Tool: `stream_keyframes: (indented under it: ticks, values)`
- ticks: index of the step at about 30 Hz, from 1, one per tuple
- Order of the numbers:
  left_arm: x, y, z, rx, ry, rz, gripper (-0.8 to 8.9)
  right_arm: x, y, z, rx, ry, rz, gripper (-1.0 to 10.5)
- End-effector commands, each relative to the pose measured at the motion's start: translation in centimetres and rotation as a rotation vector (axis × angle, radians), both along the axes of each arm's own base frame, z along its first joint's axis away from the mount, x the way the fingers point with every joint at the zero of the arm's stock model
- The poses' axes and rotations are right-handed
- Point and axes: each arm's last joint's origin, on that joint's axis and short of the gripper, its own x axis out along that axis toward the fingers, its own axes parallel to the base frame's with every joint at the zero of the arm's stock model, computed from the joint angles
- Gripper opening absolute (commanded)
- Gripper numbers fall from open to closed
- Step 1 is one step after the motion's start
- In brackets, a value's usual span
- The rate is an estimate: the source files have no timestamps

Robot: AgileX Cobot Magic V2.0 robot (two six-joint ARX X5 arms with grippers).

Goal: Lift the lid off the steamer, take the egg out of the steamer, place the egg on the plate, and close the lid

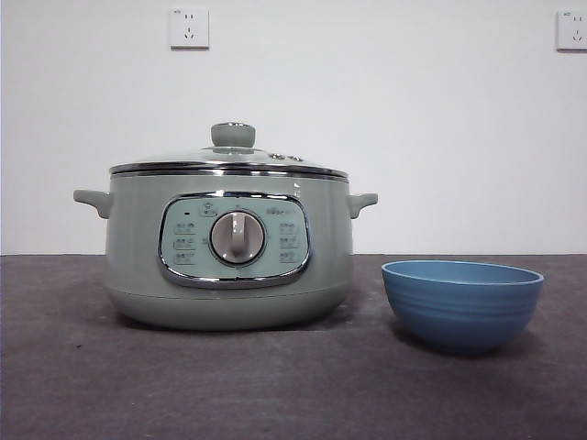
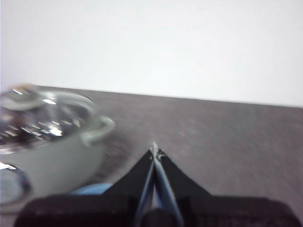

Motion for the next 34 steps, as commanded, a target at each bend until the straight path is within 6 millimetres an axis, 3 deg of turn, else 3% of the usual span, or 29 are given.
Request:
stream_keyframes:
  ticks: [1,5,16,34]
  values:
    - [0.1,0.0,-0.4,-0.011,0.007,0.002,-0.03,0.3,-0.2,-2.2,0.002,0.01,-0.056,0.0]
    - [0.1,0.0,-0.4,-0.011,0.007,0.002,-0.03,0.5,-0.3,-4.4,0.012,0.04,-0.104,0.0]
    - [0.1,0.0,-0.4,-0.011,0.007,0.002,-0.03,0.9,-0.3,-8.0,0.045,0.127,-0.106,0.0]
    - [0.1,0.0,-0.4,-0.011,0.007,0.002,-0.03,0.9,-0.3,-8.1,0.045,0.147,-0.106,0.0]
